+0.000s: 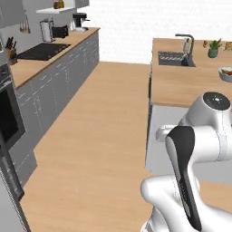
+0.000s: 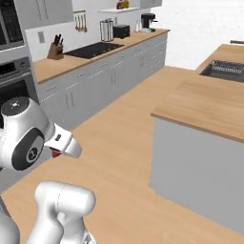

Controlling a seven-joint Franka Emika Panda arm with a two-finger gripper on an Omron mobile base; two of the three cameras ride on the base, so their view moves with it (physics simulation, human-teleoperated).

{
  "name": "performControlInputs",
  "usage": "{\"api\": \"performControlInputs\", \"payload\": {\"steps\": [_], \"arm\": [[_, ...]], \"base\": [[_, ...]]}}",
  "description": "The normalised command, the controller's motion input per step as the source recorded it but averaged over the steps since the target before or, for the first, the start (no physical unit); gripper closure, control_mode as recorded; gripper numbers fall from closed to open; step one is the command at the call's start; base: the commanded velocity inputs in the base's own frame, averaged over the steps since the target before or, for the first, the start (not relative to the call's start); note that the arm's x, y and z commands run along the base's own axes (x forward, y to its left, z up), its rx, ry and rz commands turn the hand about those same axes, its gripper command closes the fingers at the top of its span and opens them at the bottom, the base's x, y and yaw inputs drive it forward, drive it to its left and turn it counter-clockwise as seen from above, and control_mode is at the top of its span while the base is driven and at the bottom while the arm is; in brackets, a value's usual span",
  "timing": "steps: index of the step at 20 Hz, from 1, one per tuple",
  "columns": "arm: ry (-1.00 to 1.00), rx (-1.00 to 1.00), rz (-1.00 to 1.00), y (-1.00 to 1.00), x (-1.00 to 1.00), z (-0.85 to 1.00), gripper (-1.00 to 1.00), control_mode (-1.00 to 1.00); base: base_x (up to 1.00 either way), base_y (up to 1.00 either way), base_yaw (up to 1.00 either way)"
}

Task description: Take the strawberry from the fridge and place it on top of the pancake, located on the dining counter.

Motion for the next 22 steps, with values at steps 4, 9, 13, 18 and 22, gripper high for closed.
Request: {"api": "performControlInputs", "payload": {"steps": [4,9,13,18,22], "arm": [[0.0,0.0,0.0,0.0,0.0,0.0,1.0,1.0],[0.0,0.0,0.0,0.0,0.0,0.0,1.0,1.0],[0.0,0.0,0.0,0.0,0.0,0.0,1.0,1.0],[0.0,0.0,0.0,0.0,0.0,0.0,1.0,1.0],[0.0,0.0,0.0,0.0,0.0,0.0,1.0,1.0]], "base": [[0.23,-1.0,-0.38],[0.03,-1.0,-0.37],[0.01,-1.0,-0.34],[0.32,-1.0,-0.15],[0.22,-1.0,0.0]]}}
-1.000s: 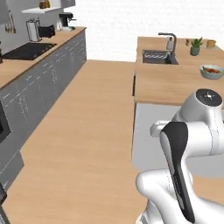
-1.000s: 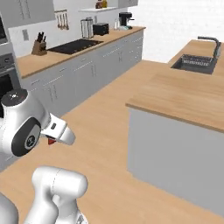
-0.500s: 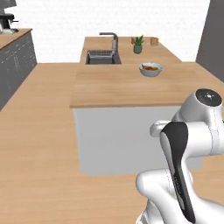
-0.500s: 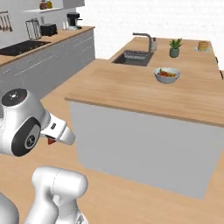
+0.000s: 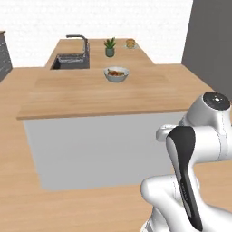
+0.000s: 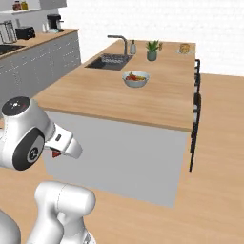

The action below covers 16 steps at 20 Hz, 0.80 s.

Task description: Take the strawberry from the fridge and place it on top of the pancake, located on the dining counter.

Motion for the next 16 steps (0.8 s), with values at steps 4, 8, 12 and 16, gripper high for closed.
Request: {"api": "performControlInputs", "payload": {"steps": [4,8,12,16], "arm": [[0.0,0.0,0.0,0.0,0.0,0.0,1.0,1.0],[0.0,0.0,0.0,0.0,0.0,0.0,1.0,1.0],[0.0,0.0,0.0,0.0,0.0,0.0,1.0,1.0],[0.0,0.0,0.0,0.0,0.0,0.0,1.0,1.0]], "base": [[0.34,-1.0,0.0],[0.42,-1.0,0.01],[0.53,-1.0,0.08],[0.53,-1.0,0.12]]}}
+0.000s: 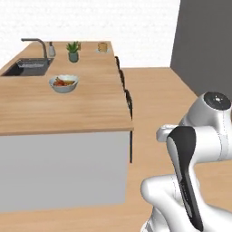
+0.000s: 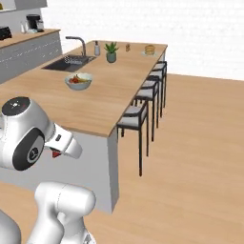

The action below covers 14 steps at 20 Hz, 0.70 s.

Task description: Take the strawberry from the fridge and place it on top of the pancake, located on the dining counter.

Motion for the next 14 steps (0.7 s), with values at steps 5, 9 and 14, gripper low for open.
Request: {"api": "performControlInputs", "payload": {"steps": [5,9,14], "arm": [[0.0,0.0,0.0,0.0,0.0,0.0,1.0,1.0],[0.0,0.0,0.0,0.0,0.0,0.0,1.0,1.0],[0.0,0.0,0.0,0.0,0.0,0.0,1.0,1.0]], "base": [[0.61,-1.0,0.34],[0.86,-1.0,0.34],[1.0,-0.99,0.35]]}}
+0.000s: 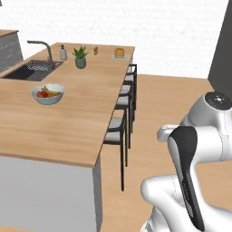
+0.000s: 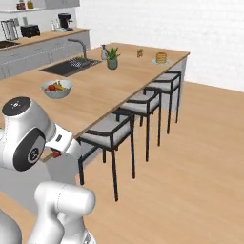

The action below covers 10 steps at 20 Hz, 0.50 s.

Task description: Take the strawberry from the fridge and place it on top of the pancake, located on the dining counter.

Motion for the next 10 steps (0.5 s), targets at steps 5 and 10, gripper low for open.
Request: {"api": "performControlInputs", "payload": {"steps": [5,10], "arm": [[0.0,0.0,0.0,0.0,0.0,0.0,1.0,1.0],[0.0,0.0,0.0,0.0,0.0,0.0,1.0,1.0]], "base": [[0.85,-1.0,0.46],[0.39,-1.0,0.56]]}}
